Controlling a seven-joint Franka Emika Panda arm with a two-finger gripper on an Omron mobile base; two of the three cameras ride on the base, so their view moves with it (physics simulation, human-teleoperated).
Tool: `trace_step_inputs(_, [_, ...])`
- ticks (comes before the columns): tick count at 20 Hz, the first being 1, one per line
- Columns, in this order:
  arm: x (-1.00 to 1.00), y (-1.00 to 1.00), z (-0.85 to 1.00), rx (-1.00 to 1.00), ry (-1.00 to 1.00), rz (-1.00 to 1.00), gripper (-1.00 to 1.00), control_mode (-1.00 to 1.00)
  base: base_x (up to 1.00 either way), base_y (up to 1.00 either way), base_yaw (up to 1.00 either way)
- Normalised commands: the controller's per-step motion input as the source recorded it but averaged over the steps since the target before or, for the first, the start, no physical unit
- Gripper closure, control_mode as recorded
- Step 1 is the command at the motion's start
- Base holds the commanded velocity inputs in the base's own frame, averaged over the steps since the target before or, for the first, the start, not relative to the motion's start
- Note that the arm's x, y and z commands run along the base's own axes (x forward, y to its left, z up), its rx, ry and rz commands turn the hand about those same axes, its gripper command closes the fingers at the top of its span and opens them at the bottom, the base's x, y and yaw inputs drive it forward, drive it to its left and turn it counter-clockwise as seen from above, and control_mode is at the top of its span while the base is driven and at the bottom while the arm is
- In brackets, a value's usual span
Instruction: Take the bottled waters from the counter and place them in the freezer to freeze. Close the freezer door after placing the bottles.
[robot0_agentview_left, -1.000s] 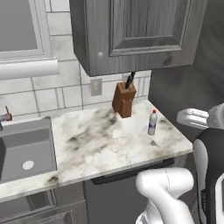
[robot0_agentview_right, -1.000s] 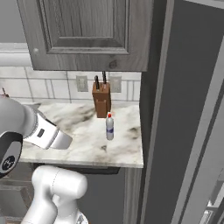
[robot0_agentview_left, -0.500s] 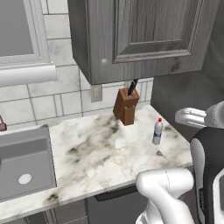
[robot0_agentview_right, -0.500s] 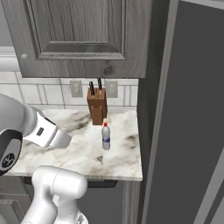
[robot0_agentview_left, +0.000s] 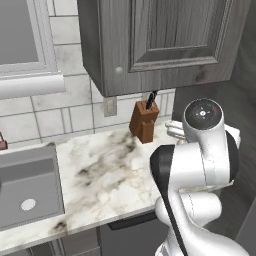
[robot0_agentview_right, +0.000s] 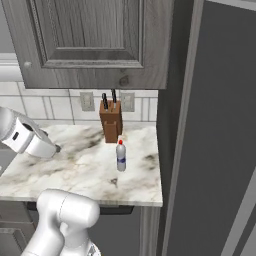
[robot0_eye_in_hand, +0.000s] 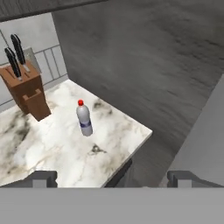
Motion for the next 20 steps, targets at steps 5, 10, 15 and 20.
trace_step_inputs(5, [0.18, 0.08, -0.02, -0.01, 0.0, 0.0, -1.0, -1.0, 0.0, 0.0, 0.0])
trace_step_inputs(10, [0.44, 0.02, -0.34, -0.04, -0.07, 0.0, -1.0, -1.0, 0.0, 0.0, 0.0])
trace_step_inputs(15, [0.77, 0.03, -0.46, -0.03, -0.03, 0.0, -1.0, -1.0, 0.0, 0.0, 0.0])
trace_step_inputs(20, [0.5, 0.01, -0.37, 0.0, -0.03, 0.0, -1.0, -1.0, 0.0, 0.0, 0.0])
